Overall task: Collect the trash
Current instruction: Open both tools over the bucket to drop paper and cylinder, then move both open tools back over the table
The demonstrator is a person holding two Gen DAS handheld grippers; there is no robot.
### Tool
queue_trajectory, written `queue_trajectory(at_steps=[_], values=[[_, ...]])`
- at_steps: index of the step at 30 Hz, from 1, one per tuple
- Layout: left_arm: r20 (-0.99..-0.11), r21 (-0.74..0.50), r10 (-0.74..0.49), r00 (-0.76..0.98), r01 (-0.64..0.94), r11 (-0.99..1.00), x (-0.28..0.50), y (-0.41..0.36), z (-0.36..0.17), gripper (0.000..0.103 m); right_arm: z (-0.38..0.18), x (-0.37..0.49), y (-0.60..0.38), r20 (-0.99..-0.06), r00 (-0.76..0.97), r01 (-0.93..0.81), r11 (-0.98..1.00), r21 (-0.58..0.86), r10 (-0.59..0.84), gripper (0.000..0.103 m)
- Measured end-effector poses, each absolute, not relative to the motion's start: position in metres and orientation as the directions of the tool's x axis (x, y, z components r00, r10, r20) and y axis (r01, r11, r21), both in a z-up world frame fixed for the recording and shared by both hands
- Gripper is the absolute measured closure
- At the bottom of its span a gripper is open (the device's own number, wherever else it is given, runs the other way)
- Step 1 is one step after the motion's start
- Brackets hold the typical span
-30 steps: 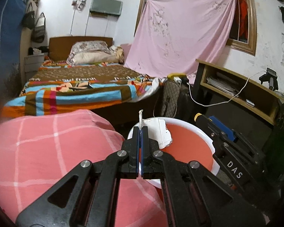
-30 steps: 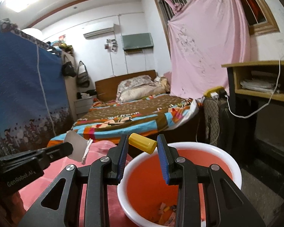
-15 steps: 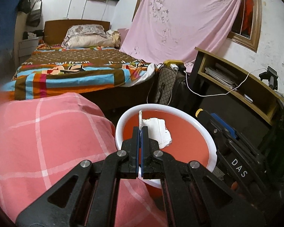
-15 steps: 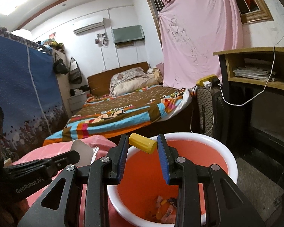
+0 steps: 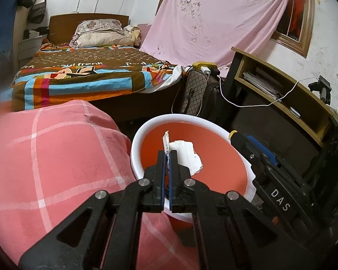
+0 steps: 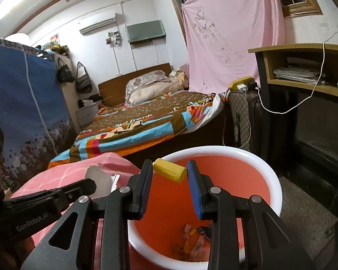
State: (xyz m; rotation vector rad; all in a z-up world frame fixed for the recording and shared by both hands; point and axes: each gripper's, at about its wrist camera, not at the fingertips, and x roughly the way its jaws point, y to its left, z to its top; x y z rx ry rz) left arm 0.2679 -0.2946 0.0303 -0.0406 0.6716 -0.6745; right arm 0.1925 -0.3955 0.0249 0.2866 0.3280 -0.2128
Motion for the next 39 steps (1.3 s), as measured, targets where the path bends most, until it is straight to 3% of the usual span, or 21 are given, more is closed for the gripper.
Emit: queue_trajectory(at_steps=[13, 23, 33, 39], values=[[-0.575, -0.259, -0.588, 0.569, 0.555, 0.790, 0.270, -0.295, 0.027, 0.103, 0.023, 0.194, -0.398, -0.358, 0.920, 0.256, 0.936, 0.243, -0.159, 0.072], [-0.570, -0.264, -0.575, 0.587, 0.531, 0.805, 0.270, -0.290, 0.027, 0.102, 0.022, 0.194, -0.398, -0.353, 0.922, 0.257, 0.935, 0.243, -0.161, 0.060], [-0.554, -0.239, -0.544, 0.630, 0.506, 0.829, 0.267, -0.279, 0.033, 0.087, 0.026, 0.192, -0.395, -0.339, 0.926, 0.257, 0.936, 0.241, -0.167, 0.058], [-0.533, -0.228, -0.522, 0.666, 0.481, 0.847, 0.263, -0.263, 0.038, 0.070, 0.028, 0.190, -0.388, -0.326, 0.930, 0.251, 0.941, 0.229, -0.169, 0.057]])
